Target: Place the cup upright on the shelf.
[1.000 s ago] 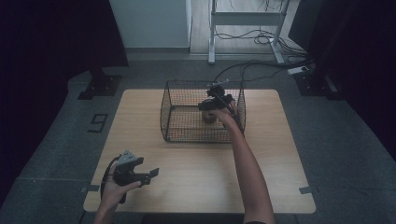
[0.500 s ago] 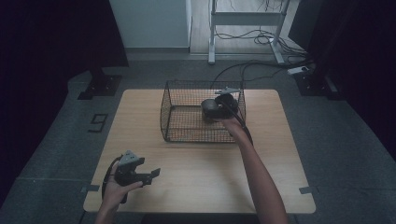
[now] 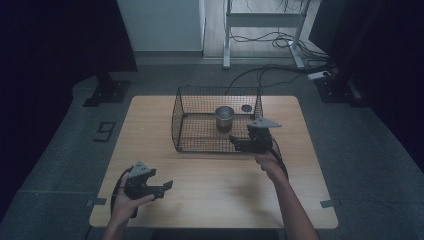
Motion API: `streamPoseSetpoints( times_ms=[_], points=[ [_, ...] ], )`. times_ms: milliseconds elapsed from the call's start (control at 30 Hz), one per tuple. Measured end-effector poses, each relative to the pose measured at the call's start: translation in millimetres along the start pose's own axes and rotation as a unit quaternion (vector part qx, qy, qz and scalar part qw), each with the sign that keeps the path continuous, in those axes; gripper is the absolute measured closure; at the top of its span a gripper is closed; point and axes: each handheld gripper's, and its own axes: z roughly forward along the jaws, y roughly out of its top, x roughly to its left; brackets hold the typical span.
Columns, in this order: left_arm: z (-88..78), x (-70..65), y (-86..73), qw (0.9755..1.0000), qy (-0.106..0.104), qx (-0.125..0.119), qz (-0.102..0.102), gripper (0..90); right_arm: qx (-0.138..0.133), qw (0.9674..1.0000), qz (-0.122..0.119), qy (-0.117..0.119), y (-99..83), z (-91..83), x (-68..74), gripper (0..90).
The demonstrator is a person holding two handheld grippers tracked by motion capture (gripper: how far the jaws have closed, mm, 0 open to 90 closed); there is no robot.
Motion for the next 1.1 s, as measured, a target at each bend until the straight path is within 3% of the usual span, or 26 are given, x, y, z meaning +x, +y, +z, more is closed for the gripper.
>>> streamPoseSetpoints(
  times_ms=[167, 233, 367, 467, 800, 1100],
  points=[
    [2.7, -0.5, -0.5, 1.0, 0.0, 0.004, 0.001, 15.8, -0.003, 1.0, 0.001, -0.002, -23.5, -17.7, 0.4, 17.4],
    [3.8, -1.3, -0.7, 1.0, 0.001, 0.007, 0.002, 15.8, -0.007, 0.9999, -0.002, -0.016, -36.6, -27.9, 0.0, 17.4],
    [4.1, -2.2, -0.6, 1.0, 0.0, 0.008, 0.003, 15.8, -0.008, 0.9997, 0.001, -0.021, -50.8, -36.8, -1.4, 17.5],
    [5.1, -2.7, -0.7, 1.0, 0.002, 0.009, 0.003, 15.8, 0.001, 0.9997, 0.009, -0.023, -73.2, -44.3, -3.7, 17.6],
    [9.3, -3.9, -1.6, 0.9998, 0.003, 0.017, 0.005, 15.8, 0.04, 0.9984, 0.028, -0.027, -118.1, -42.7, -12.7, 17.6],
    [11.1, -5.2, -1.8, 0.9998, 0.001, 0.018, 0.005, 15.8, 0.054, 0.9974, 0.033, -0.035, -124.2, -36.0, -16.4, 16.3]
  ],
)
